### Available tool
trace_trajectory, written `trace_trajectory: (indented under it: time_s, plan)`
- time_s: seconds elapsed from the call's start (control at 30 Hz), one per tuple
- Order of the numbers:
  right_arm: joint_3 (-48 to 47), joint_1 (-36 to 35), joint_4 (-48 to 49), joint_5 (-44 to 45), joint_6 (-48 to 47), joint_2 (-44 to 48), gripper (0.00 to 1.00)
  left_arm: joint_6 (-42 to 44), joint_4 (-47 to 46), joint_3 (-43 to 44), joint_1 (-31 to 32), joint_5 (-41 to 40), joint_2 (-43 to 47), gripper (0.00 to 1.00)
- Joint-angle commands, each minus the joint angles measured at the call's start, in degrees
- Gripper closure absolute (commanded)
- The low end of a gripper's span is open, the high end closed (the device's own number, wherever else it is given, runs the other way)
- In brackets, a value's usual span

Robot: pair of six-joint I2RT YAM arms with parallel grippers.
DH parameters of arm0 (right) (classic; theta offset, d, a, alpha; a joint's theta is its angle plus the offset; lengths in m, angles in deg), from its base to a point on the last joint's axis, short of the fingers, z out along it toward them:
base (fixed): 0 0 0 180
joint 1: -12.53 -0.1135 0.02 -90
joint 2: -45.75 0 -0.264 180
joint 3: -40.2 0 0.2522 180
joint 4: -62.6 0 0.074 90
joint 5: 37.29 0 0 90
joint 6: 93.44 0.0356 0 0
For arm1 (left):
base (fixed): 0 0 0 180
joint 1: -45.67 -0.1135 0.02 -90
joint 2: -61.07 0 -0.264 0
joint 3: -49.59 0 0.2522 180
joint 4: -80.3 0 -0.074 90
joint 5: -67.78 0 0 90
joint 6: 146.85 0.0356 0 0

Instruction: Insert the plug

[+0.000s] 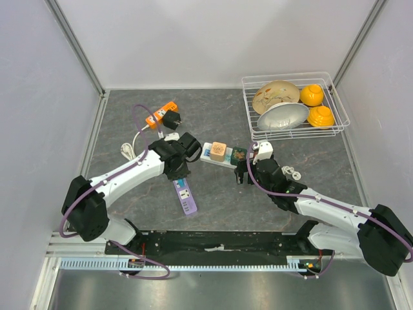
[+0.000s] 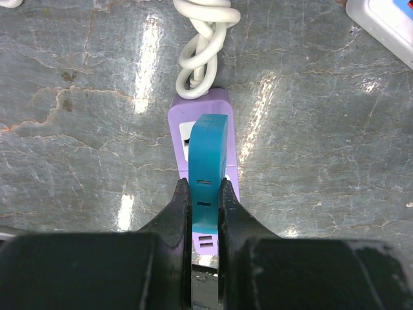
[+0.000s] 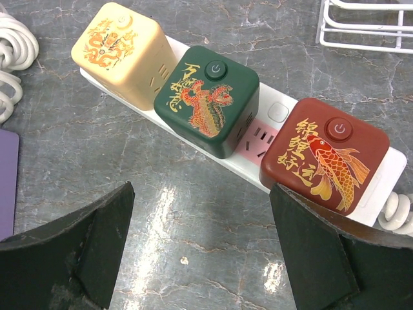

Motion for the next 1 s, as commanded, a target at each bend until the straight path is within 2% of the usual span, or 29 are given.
trace_trajectory:
  time_s: [0.0, 0.63, 0.97]
  plan:
    - [0.53, 0.24, 1.77, -0.22, -0.49, -0.06, 0.06, -3.75, 3.07, 2.32, 1.02, -3.59, -0.71, 0.98]
    - [0.62, 0.24, 1.86, -0.48, -0.67, -0.06, 0.06, -4.46, 3.51, 6.10, 1.37, -6.67, -4.67, 0.98]
    - [0.71, 0.24, 1.95, -0.57, -0.76, -0.06, 0.06, -4.37, 3.51, 5.75, 1.64, -5.44, -5.90, 0.98]
